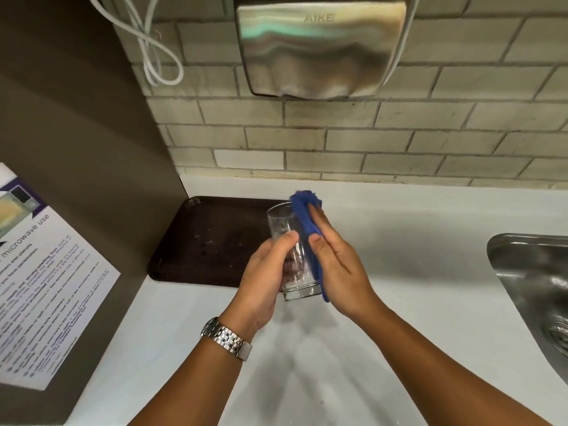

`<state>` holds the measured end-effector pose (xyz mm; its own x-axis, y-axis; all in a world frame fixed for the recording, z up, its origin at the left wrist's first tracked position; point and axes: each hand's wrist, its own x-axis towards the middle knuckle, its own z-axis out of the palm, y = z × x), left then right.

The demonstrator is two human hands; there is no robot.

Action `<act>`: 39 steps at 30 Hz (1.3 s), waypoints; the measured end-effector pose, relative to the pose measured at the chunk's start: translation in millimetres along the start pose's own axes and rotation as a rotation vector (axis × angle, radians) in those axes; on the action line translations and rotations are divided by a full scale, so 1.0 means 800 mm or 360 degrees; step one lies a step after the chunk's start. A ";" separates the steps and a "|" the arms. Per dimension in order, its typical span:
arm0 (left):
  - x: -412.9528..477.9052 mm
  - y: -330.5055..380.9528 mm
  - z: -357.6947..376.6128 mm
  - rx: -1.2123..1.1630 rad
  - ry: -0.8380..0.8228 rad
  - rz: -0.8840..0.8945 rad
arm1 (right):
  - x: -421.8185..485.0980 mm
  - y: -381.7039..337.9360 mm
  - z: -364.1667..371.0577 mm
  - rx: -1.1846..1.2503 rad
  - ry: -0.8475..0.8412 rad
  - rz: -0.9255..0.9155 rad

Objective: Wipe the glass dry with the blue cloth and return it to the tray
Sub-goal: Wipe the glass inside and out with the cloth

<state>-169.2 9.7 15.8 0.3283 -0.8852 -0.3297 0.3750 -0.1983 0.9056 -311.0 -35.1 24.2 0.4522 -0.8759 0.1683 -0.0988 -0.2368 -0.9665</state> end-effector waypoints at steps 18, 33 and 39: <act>-0.003 0.002 0.019 0.0175 0.0321 0.0102 | -0.023 -0.006 0.011 0.0144 0.0022 0.0122; -0.012 0.029 0.010 -0.0255 0.0107 -0.0045 | -0.044 -0.009 0.029 -0.0058 0.0018 -0.0031; -0.011 0.025 0.004 -0.0484 0.0122 -0.0097 | -0.051 0.002 0.037 0.0263 0.0102 0.0131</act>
<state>-167.6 12.4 37.6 0.3573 -0.8389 -0.4105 0.6340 -0.1049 0.7662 -303.0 12.7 10.0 0.3906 -0.9157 0.0944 0.0162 -0.0957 -0.9953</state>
